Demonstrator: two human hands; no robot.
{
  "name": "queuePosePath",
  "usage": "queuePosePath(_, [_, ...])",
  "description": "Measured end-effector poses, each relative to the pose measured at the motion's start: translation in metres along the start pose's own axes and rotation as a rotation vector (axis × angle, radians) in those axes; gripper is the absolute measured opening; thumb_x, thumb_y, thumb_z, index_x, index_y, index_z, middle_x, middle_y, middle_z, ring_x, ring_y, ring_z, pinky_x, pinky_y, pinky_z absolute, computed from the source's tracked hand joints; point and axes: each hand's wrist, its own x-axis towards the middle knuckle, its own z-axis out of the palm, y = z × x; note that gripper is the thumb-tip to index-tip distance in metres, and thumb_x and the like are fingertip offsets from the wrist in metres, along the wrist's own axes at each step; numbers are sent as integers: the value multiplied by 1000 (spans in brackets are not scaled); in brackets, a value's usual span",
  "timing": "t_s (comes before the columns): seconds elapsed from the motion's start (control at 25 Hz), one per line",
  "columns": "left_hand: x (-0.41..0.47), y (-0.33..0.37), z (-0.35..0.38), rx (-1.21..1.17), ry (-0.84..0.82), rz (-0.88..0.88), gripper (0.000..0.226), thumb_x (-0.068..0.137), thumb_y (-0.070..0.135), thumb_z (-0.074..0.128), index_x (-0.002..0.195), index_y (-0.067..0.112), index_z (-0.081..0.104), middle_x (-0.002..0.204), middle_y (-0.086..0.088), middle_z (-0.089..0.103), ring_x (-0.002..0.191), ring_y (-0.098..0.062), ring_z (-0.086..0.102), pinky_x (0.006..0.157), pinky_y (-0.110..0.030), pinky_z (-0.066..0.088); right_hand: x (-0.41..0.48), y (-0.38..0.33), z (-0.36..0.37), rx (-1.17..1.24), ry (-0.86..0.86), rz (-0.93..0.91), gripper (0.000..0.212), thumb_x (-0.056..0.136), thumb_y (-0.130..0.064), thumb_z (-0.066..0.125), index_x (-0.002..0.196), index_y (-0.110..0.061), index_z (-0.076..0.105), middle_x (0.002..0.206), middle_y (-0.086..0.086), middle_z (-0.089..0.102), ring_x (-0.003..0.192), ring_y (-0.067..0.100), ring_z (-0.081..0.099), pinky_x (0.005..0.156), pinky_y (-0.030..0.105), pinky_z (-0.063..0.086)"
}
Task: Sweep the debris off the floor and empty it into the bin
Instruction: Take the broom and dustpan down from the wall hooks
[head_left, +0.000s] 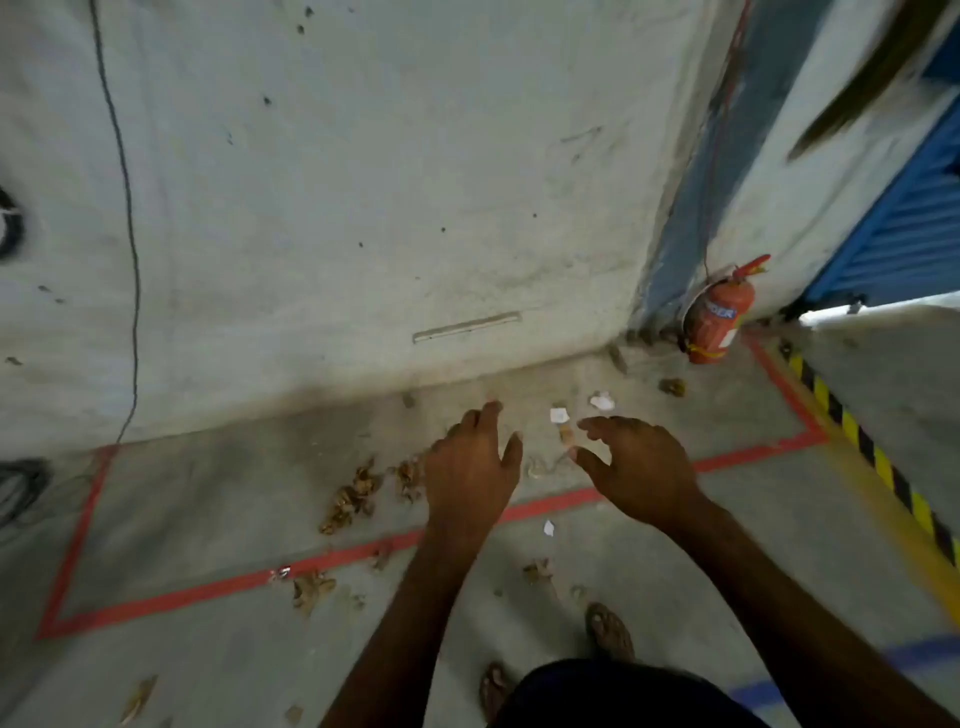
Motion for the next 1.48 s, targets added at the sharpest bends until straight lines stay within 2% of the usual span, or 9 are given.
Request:
queuePosePath(0.16, [-39,38,41,-38,-32,85,52,97,44,55,143,21,51,130,-3,65,105,-25,68,84,-41,56,-42,33,11,36,12,60,37,93,-47,63,122,-26,70,105,-7,77,91,14,72,80,30,54])
queuePosePath(0.36, [-51,98,80,47,-45,320,67,95,36,60,155,15,39,154,-9,48,141,-31,46,113,-49,40,-62,99,10,78,-26,218,37,95,-46,60,126,-27,68,108,-8,76,94,13,70,81,29,53])
queuePosePath(0.52, [-27,173,98,69,-92,401,68,95,37,60,157,15,39,160,-10,40,150,-32,33,120,-50,28,-73,166,-6,94,11,254,36,94,-46,60,126,-30,68,109,-10,75,97,12,70,84,30,53])
queuePosePath(0.64, [-8,240,116,-48,-147,303,65,95,42,60,154,22,41,149,0,53,134,-23,53,107,-44,44,-77,226,-32,314,35,373,31,95,-45,62,121,-31,70,101,-13,75,93,6,69,81,27,54])
queuePosePath(0.8, [20,328,138,-650,-496,-154,38,96,46,64,132,44,53,119,16,70,100,-7,71,88,-33,56,-75,300,-63,835,129,632,14,93,-38,67,93,-27,76,81,-12,76,78,2,71,79,29,55])
queuePosePath(0.88, [34,370,149,-772,-473,-202,27,95,41,66,121,45,59,108,15,73,90,-3,72,86,-33,59,-79,332,-79,1002,195,730,14,95,-32,67,88,-23,76,80,-8,77,75,6,72,75,27,53])
queuePosePath(1.16, [99,467,159,-543,-374,65,32,96,48,62,127,42,58,106,25,69,86,3,67,76,-23,55,-51,411,-103,1109,337,810,13,96,-28,66,89,-22,75,81,-8,76,73,5,71,71,26,51])
queuePosePath(1.32, [171,517,186,-601,-376,144,27,95,47,62,122,42,60,102,27,69,85,8,64,78,-24,55,-1,465,-116,1005,387,789,11,95,-24,67,86,-25,74,78,-10,75,72,4,70,70,23,49])
queuePosePath(1.48, [262,578,199,-750,-356,234,14,95,45,64,108,40,66,96,26,71,88,7,66,79,-30,58,57,516,-160,891,570,779,7,94,-25,70,90,-28,74,79,-11,75,74,4,70,73,29,55])
